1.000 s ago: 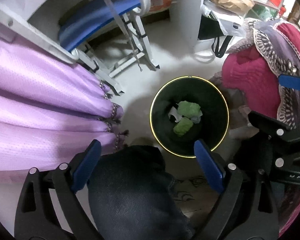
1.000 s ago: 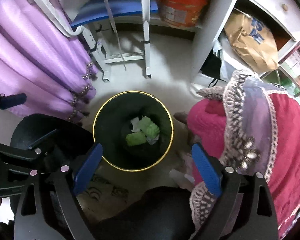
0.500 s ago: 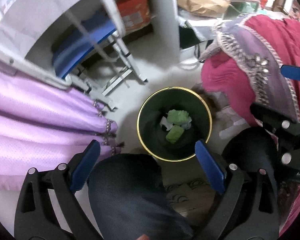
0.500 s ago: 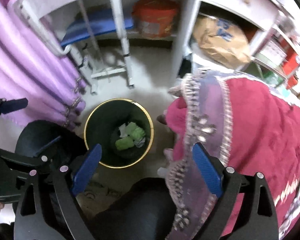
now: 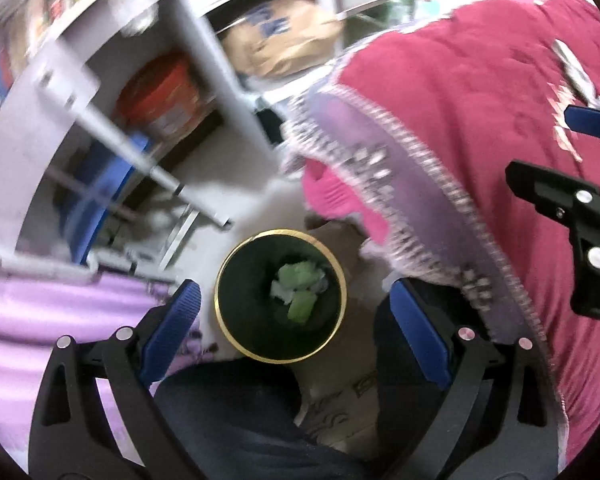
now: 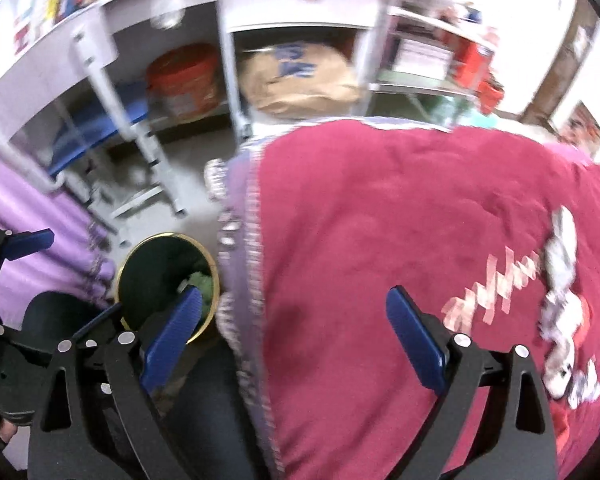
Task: Collect trash
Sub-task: 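Swing both tools back over the bedspread toward the remaining items, then grasp the plain red sock with the left tool while the right tool grasps the white paper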
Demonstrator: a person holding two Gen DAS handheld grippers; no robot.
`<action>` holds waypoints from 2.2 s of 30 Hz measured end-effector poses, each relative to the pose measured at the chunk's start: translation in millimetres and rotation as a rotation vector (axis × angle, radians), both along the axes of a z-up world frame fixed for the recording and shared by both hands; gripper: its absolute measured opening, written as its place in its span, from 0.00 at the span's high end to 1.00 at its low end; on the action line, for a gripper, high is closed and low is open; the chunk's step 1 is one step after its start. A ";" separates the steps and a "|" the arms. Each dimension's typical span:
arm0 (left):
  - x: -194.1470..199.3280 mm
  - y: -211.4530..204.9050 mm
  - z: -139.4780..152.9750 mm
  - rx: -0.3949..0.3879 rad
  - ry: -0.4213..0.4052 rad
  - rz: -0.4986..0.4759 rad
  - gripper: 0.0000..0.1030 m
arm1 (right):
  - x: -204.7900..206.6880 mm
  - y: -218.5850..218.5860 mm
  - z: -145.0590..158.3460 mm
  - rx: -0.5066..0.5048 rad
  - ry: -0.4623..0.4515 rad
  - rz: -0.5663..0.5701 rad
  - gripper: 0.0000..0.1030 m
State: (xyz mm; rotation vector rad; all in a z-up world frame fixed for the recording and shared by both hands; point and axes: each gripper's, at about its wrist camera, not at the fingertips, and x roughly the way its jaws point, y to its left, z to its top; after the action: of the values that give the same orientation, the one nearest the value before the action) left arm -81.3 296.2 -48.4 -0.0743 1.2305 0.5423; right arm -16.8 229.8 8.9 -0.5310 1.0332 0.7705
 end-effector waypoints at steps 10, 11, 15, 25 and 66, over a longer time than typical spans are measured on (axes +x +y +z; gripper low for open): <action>58.6 -80.8 19.9 -0.005 -0.035 -0.223 0.09 | 35.7 -98.3 15.2 0.017 -0.016 -0.218 0.13; 64.2 -92.5 22.4 -0.010 -0.040 -0.244 0.09 | 38.1 -104.7 16.0 0.018 -0.018 -0.230 0.13; 78.2 -127.1 28.7 -0.009 -0.044 -0.300 0.09 | 48.7 -146.5 25.3 0.038 -0.038 -0.292 0.13; 98.9 -205.5 32.1 -0.016 -0.028 -0.376 0.09 | 69.3 -242.2 33.6 0.059 -0.060 -0.385 0.13; 204.4 -430.3 -41.2 -0.128 0.020 -0.341 0.05 | 202.8 -420.6 -27.4 -0.077 -0.067 -0.192 0.09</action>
State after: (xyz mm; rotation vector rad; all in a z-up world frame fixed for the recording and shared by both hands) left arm 123.1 -134.1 -89.6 0.0328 1.2642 0.1682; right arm 186.0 -190.8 -18.5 -0.5113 1.0383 0.5417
